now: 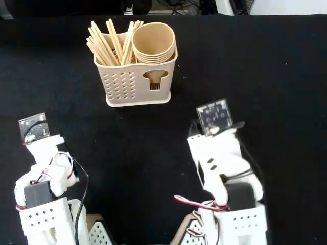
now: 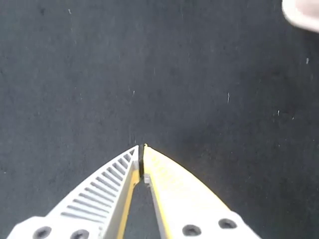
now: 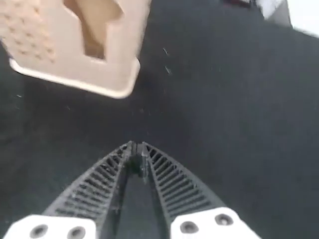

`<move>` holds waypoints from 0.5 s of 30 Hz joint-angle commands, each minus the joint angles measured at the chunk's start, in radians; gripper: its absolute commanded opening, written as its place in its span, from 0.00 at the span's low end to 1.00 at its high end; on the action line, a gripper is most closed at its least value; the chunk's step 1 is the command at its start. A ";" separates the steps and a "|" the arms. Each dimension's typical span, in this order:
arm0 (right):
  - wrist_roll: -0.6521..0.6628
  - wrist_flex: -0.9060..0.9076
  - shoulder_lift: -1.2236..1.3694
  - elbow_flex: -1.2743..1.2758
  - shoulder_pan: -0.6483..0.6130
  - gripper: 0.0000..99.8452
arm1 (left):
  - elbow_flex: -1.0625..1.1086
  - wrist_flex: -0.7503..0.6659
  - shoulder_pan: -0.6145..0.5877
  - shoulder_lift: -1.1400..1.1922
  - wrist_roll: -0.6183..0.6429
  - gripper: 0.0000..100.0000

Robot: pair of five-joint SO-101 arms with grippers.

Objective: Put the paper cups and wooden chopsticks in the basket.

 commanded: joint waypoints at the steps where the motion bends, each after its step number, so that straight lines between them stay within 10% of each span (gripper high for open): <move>1: -0.008 -0.040 -0.193 0.165 0.055 0.01 | -0.012 0.012 0.013 -0.006 -0.009 0.03; 15: -0.008 0.075 -0.337 0.375 0.101 0.01 | 0.154 -0.140 0.015 -0.006 -0.005 0.03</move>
